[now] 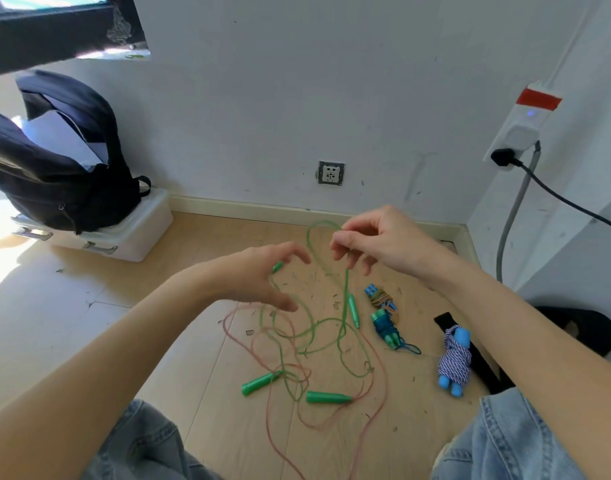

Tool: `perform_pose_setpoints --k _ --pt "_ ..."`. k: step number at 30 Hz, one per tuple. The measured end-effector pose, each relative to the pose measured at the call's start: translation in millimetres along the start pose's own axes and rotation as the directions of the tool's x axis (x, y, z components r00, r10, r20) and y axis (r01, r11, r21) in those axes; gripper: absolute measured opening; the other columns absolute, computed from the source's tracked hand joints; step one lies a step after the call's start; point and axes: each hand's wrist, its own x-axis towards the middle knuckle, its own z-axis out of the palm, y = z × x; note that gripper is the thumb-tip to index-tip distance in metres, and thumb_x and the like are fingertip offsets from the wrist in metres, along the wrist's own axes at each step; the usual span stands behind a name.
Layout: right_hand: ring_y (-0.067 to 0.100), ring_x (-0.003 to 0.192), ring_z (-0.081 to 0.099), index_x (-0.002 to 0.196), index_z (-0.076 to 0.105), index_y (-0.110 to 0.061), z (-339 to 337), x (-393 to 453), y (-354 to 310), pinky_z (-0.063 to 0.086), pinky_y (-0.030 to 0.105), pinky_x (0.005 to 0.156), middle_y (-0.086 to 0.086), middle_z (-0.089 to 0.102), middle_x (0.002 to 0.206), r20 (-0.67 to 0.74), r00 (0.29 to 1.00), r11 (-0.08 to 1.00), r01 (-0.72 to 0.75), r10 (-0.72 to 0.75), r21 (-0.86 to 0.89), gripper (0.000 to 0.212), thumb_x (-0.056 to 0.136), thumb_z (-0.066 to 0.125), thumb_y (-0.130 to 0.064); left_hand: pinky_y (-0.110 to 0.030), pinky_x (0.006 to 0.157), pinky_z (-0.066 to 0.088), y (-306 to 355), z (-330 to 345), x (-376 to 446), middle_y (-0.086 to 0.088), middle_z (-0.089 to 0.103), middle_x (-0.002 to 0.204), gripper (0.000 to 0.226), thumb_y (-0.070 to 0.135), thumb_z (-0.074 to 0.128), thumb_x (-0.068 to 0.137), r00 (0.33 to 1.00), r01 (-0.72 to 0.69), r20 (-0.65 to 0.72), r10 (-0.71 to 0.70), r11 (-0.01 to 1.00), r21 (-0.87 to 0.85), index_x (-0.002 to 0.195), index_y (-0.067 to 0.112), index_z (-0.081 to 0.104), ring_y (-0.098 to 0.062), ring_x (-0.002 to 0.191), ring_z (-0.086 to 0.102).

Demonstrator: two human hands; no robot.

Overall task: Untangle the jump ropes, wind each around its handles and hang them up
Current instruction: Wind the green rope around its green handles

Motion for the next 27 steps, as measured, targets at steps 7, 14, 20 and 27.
perform_pose_setpoints --k 7,14,20,27 --pt "0.016 0.066 0.066 0.085 0.066 0.001 6 5 -9 0.055 0.020 0.063 0.010 0.069 0.077 -0.073 0.990 0.867 0.143 -0.123 0.478 0.018 0.089 0.053 -0.011 -0.022 0.083 0.046 17 42 12 0.002 0.069 0.072 0.013 0.024 0.060 0.087 0.992 -0.121 -0.060 0.108 0.740 -0.662 0.096 0.017 0.053 -0.010 0.073 0.068" --pt "0.017 0.067 0.066 0.116 0.053 0.001 -19 4 22 0.055 0.025 0.059 0.018 0.065 0.104 -0.123 0.935 0.890 -0.356 0.334 -0.287 0.030 0.092 0.054 -0.017 -0.019 0.054 0.038 -2 50 15 0.001 0.054 0.080 0.028 0.040 0.038 0.096 0.997 0.078 -0.025 -0.077 0.995 0.057 0.092 0.015 0.051 -0.009 0.065 0.050" --pt "-0.001 0.056 0.062 0.121 0.051 -0.018 16 -4 16 0.043 0.014 0.044 -0.010 0.062 0.106 0.334 0.925 0.961 -0.094 0.181 -0.262 0.043 0.082 0.067 -0.019 -0.010 0.044 0.032 35 27 14 0.011 0.046 0.057 0.025 0.031 0.044 0.095 0.950 -0.229 -0.250 0.189 0.963 -0.142 0.071 0.031 0.054 0.004 0.043 0.042" --pt "0.011 0.059 0.067 0.081 0.062 -0.004 -10 -1 21 0.048 0.016 0.046 0.012 0.070 0.087 -0.047 0.984 0.970 -0.158 0.170 0.185 0.018 0.093 0.050 -0.011 -0.020 0.062 0.044 9 31 8 0.005 0.052 0.065 0.034 0.034 0.032 0.099 0.999 -0.020 -0.040 0.015 0.991 -0.131 0.074 0.018 0.050 -0.008 0.057 0.051"
